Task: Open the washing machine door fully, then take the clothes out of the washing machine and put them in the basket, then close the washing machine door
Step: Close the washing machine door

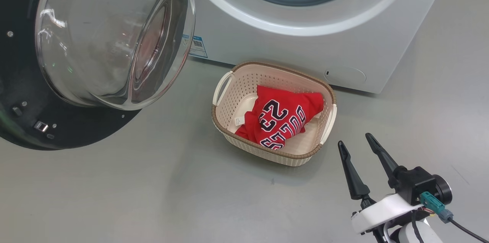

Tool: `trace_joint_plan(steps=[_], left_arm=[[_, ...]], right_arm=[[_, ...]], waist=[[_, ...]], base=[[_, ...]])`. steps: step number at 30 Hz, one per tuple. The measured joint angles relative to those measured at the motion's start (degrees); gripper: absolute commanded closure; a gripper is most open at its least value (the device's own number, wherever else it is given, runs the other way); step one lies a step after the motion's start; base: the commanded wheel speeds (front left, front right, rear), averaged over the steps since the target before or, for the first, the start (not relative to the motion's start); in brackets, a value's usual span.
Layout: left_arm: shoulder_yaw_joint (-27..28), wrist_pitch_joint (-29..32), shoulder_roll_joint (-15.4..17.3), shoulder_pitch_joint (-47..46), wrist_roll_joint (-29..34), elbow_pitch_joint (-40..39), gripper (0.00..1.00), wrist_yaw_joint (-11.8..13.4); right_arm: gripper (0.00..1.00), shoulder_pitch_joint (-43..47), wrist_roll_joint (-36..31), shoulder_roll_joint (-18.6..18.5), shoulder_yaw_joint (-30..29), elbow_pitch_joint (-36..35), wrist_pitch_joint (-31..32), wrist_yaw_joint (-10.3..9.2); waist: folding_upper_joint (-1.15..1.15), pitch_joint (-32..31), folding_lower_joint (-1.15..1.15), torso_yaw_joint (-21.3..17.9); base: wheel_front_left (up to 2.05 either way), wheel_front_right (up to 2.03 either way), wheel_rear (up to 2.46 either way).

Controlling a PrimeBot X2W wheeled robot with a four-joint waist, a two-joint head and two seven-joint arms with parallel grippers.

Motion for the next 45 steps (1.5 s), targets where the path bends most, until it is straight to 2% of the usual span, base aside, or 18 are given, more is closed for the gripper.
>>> trace_joint_plan(steps=[20, 26, 39, 45], left_arm=[[-2.00, 11.89, 0.66, -0.08, -2.74, 1.66, 1.00, -6.00], [-2.54, 15.72, 0.56, 0.76, -4.57, 1.46, 1.00, -8.59], [-4.82, 23.91, 0.59, 3.99, -4.66, -2.88, 1.00, -11.34], [-6.53, 26.68, 0.41, 5.37, -4.54, -6.72, 1.00, -11.69]], right_arm=[[0.00, -0.02, 0.00, -0.40, -0.12, 0.11, 0.20, 0.21], [0.00, -0.05, 0.01, -0.49, -0.90, -0.22, 0.20, 0.05], [0.00, -0.42, 0.01, -0.44, -1.54, -1.03, 0.20, -0.45], [0.00, -0.94, 0.04, -0.41, -2.29, -1.49, 0.20, -0.94]], waist=[[0.00, -0.11, 0.00, 1.20], [0.00, 0.16, 0.00, 1.69], [0.00, 0.79, 0.00, 1.93], [0.00, 1.38, 0.00, 1.57]], base=[[0.00, 0.00, 0.00], [0.00, 0.00, 0.00], [0.00, 0.00, 0.00], [0.00, 0.00, 0.00]])
